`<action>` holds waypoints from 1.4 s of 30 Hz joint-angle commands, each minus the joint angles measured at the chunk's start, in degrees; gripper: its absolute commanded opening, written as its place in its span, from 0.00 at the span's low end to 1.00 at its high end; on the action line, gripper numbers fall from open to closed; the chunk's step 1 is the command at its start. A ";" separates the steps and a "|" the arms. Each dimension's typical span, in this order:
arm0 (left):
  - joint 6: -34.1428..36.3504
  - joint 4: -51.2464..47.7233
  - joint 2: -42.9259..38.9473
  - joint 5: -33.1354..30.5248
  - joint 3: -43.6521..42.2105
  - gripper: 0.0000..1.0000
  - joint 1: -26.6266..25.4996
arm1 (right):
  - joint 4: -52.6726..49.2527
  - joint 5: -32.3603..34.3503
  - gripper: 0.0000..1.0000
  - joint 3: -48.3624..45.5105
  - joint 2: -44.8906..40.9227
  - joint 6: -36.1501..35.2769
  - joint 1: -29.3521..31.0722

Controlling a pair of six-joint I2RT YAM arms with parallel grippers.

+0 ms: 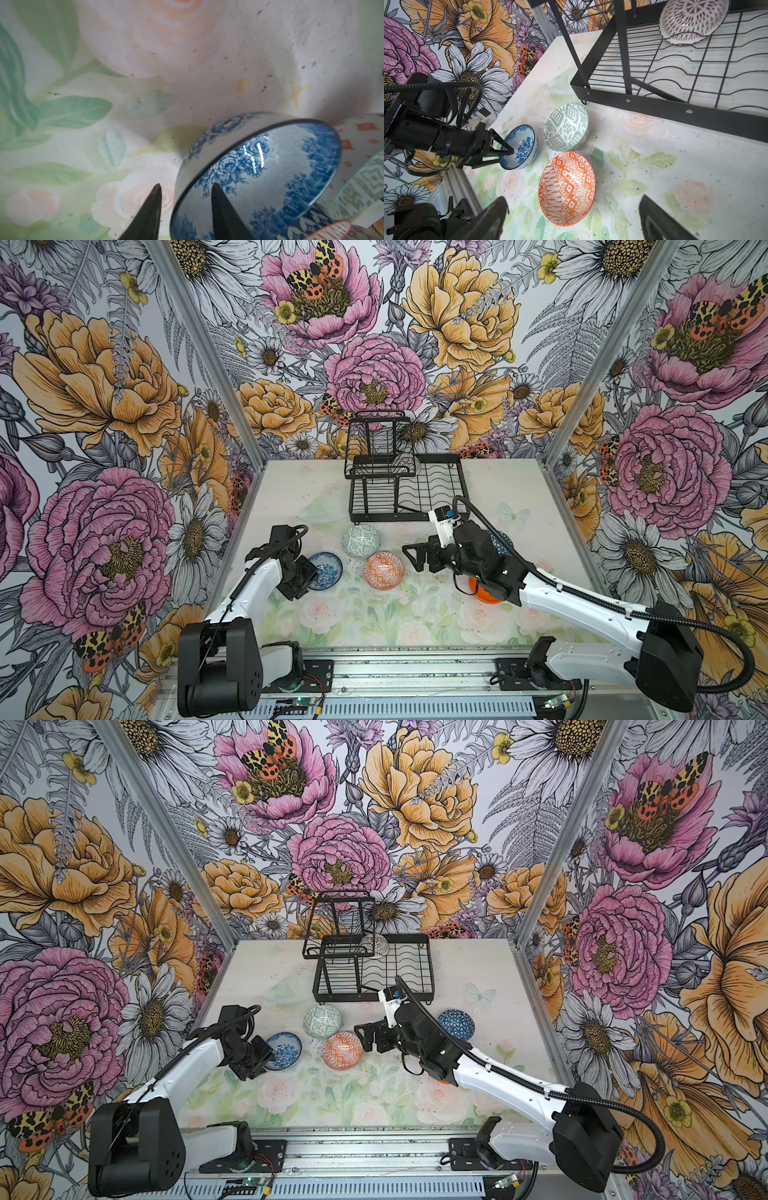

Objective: Load the bowls into the dish rack
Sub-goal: 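Grasp the blue floral bowl's rim with the left gripper while right hovers nearby, then lift the blue floral bowl toward the rack with the left gripper while right rises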

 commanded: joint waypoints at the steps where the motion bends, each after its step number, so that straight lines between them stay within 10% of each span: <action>1: 0.26 2.74 1.10 -1.41 -0.82 0.33 -0.04 | 0.50 -1.29 1.00 -0.30 -1.81 -2.05 0.19; 14: -0.71 4.34 2.28 -1.98 0.10 0.00 -1.24 | 0.85 -2.06 0.99 -2.86 -4.94 -3.57 0.17; 25: -5.22 4.16 -7.77 -4.53 6.28 0.00 -2.71 | -1.50 -0.74 0.99 -1.68 -4.67 -5.54 0.19; 42: -11.89 14.18 -13.83 -25.50 25.30 0.00 -15.68 | -16.03 7.54 1.00 34.11 6.33 3.63 -7.75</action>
